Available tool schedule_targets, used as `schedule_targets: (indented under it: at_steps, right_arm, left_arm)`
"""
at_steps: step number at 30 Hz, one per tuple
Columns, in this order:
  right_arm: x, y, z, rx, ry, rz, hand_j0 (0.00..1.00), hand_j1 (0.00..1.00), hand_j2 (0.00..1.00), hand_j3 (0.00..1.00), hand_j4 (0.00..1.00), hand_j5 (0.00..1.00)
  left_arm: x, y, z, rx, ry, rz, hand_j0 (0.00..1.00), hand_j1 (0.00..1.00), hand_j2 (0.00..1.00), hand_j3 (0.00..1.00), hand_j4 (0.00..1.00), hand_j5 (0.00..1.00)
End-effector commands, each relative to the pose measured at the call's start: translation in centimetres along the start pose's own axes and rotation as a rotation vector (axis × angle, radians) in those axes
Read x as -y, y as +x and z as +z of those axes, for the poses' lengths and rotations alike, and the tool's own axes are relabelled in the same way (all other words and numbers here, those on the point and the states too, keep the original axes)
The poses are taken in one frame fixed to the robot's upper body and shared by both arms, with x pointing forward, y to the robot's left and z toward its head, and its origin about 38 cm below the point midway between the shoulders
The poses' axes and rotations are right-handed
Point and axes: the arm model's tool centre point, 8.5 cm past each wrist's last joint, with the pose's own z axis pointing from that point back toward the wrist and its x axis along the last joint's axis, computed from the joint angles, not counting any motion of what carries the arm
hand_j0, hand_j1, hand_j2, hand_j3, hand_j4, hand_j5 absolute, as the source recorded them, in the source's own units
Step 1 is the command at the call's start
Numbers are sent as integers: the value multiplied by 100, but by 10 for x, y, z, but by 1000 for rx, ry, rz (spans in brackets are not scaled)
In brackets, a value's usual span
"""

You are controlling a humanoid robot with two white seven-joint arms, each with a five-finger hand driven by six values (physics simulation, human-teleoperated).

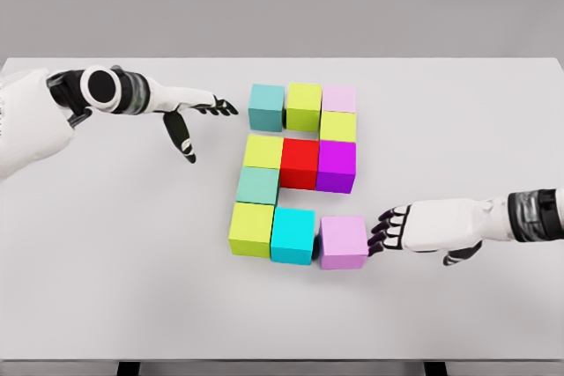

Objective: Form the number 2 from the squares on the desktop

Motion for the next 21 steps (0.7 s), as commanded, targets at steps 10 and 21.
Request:
schedule_targets:
  at_steps: [10, 21]
  right_arm:
    - [3, 2, -6, 16, -12, -2, 100, 100, 100, 100, 100, 100]
    - [-1, 0, 1, -1, 4, -6, 100, 100, 100, 100, 100, 100]
  left_arm:
    - [-1, 15, -11, 21, -6, -6, 100, 100, 100, 100, 100, 100]
    - [-3, 24, -16, 33, 2, -10, 100, 100, 100, 100, 100, 100]
